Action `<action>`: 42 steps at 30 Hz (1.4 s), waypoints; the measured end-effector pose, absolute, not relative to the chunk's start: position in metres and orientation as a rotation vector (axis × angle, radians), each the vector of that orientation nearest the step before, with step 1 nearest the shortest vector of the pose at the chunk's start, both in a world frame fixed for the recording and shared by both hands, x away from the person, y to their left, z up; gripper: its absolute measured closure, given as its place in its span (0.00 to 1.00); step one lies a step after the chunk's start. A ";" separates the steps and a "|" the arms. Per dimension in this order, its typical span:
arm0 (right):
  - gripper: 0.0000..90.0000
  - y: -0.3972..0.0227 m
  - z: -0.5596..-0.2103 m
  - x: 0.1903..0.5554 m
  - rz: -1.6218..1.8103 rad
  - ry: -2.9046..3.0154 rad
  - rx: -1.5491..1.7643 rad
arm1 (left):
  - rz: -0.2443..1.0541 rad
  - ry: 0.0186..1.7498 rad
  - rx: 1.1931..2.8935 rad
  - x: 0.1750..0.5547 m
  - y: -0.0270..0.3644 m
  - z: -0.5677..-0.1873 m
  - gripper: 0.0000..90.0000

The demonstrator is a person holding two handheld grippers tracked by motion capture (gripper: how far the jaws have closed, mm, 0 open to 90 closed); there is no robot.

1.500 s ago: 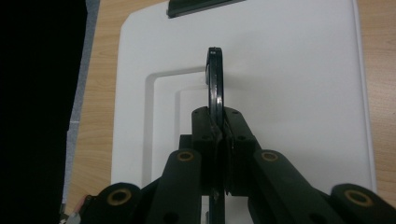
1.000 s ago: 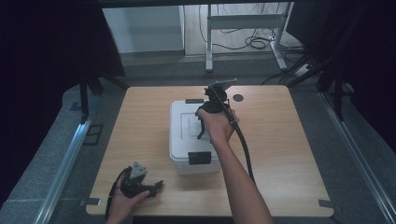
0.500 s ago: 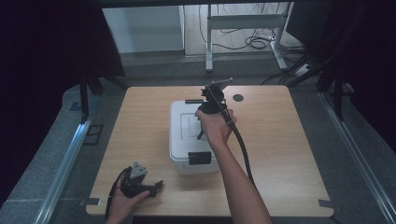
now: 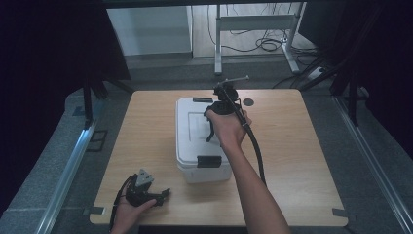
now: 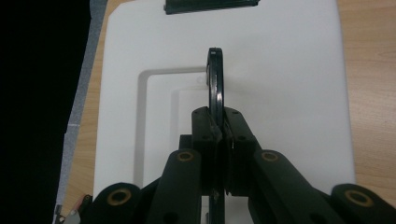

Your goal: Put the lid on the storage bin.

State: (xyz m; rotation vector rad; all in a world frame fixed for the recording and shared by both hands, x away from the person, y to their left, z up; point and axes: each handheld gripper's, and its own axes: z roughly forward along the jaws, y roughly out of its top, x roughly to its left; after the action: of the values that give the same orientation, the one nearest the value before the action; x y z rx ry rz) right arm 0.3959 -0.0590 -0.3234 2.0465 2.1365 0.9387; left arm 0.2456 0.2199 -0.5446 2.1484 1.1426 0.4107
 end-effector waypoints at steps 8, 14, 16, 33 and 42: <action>0.95 -0.049 -0.327 0.400 0.853 2.137 2.046 | 0.411 1.143 2.148 0.246 0.220 -0.545 0.12; 0.95 -0.051 -0.346 0.402 0.857 2.131 2.095 | 0.410 1.142 2.146 0.246 0.220 -0.545 0.12; 0.95 -0.049 -0.346 0.402 0.851 2.127 2.086 | 0.411 1.142 2.146 0.246 0.219 -0.545 0.12; 0.78 -0.051 -0.353 0.396 0.977 2.199 2.021 | 0.408 1.143 2.147 0.246 0.219 -0.545 0.12; 0.68 -0.078 -0.336 0.384 1.194 2.231 1.868 | 0.407 1.143 2.147 0.245 0.219 -0.545 0.12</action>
State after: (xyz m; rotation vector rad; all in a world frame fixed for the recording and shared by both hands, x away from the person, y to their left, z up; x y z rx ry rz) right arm 0.3836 -0.0781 -0.3356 1.8682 2.2308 1.1939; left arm 0.2451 0.2194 -0.5446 2.1469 1.1425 0.4070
